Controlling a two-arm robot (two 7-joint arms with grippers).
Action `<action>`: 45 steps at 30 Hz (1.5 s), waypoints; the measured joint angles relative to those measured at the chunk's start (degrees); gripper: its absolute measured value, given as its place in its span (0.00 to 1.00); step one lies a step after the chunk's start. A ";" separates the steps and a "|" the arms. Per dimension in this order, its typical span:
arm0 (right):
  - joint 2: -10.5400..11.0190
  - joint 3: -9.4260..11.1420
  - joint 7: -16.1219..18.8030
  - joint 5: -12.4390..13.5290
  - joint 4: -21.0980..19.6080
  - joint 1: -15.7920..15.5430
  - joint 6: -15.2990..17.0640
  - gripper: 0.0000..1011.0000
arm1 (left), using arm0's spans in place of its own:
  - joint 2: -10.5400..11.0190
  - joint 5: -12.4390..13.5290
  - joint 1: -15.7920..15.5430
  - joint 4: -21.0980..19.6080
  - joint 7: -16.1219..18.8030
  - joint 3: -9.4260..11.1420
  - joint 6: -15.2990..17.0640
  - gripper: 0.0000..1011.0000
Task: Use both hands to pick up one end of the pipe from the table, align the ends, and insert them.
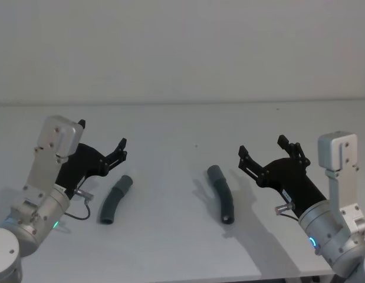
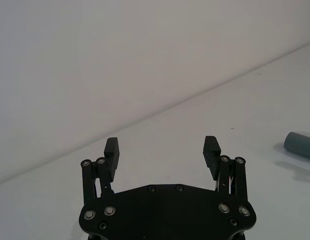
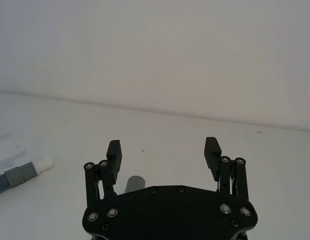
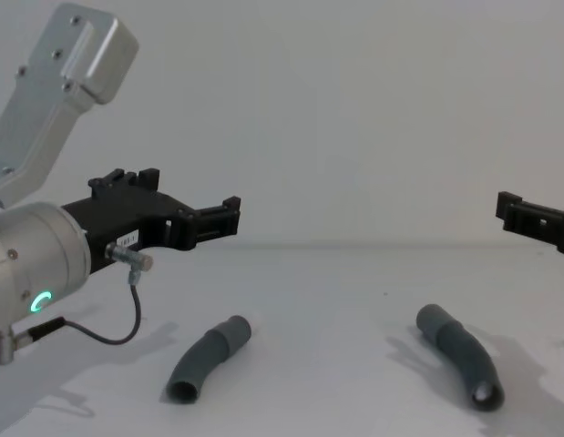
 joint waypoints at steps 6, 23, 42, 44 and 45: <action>0.00 0.00 0.00 0.00 0.00 0.00 0.00 0.99 | -0.18 -0.92 0.29 -1.13 -0.15 -0.40 2.88 0.99; 0.00 0.00 0.00 0.00 0.00 0.00 0.00 0.99 | -0.84 -3.83 3.09 -10.42 2.59 -2.14 20.74 0.99; 0.00 0.00 0.00 0.00 0.00 0.00 0.00 0.99 | -1.36 -5.97 4.61 -15.23 3.50 -3.87 33.09 0.99; 0.00 0.00 0.00 0.00 0.00 0.00 0.00 0.99 | -1.41 -6.15 4.44 -15.05 3.26 -3.93 33.69 0.99; 0.00 0.00 0.00 0.00 0.00 0.00 0.00 0.99 | -1.47 -6.35 4.22 -14.79 2.96 -3.98 34.31 0.99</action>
